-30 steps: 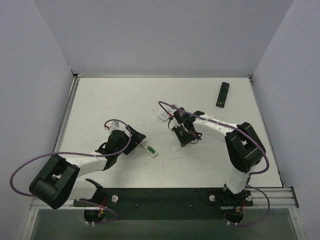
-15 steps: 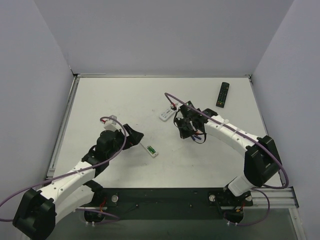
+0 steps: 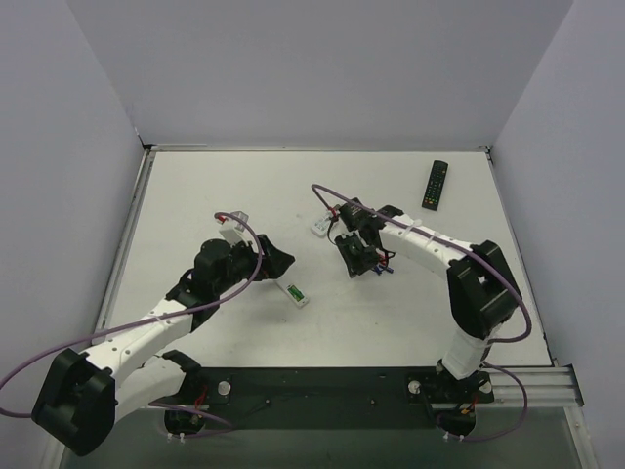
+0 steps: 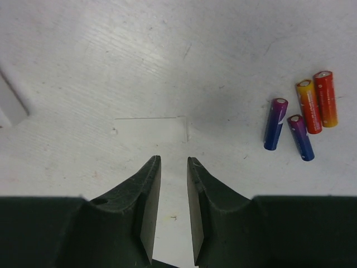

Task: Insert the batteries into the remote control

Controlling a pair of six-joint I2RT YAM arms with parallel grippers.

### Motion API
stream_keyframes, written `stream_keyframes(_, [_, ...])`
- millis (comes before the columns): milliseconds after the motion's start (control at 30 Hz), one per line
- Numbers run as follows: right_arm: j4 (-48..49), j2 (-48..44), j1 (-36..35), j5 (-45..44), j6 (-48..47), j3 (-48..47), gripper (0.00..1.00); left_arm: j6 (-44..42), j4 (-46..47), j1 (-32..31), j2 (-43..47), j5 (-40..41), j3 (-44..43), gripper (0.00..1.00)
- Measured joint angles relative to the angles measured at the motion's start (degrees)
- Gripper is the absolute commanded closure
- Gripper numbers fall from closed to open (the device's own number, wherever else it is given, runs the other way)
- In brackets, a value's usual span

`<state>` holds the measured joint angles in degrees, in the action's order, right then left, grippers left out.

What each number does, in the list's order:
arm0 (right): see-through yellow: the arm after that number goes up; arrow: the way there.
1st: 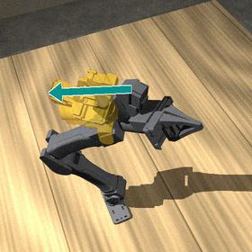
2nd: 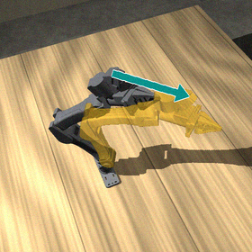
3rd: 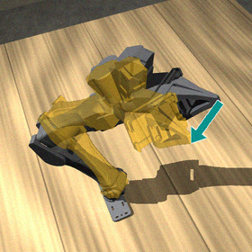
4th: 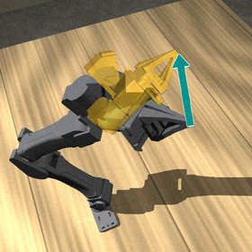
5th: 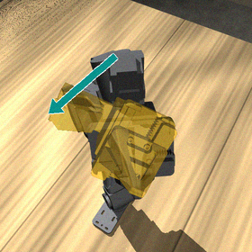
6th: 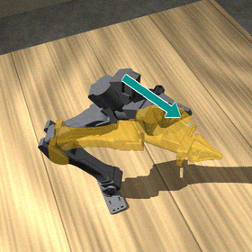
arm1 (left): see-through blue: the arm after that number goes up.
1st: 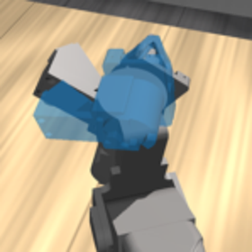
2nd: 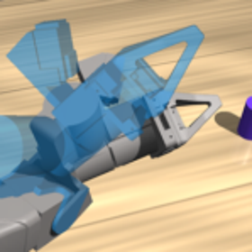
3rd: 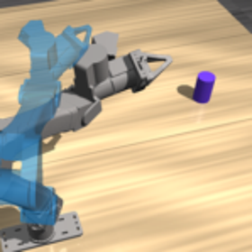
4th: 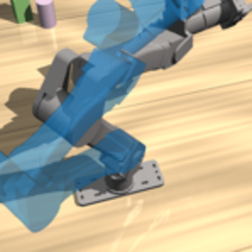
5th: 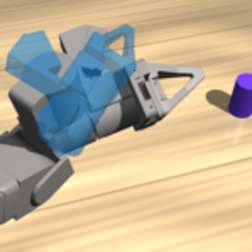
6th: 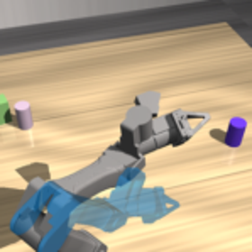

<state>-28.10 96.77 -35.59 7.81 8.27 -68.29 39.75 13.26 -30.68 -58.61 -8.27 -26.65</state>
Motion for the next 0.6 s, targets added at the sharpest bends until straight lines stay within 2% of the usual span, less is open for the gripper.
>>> stream_keyframes(233, [-4.0, 10.1, 0.0, -1.0, 1.0, -5.7, 0.78, -1.5, -3.4, 0.0, 1.1, 0.0, -1.4, 0.03])
stream_keyframes(600, [-6.9, 14.4, 0.0, -1.5, 1.3, -9.1, 0.83, -3.5, -7.1, 0.0, 2.4, -0.5, -2.1, 0.04])
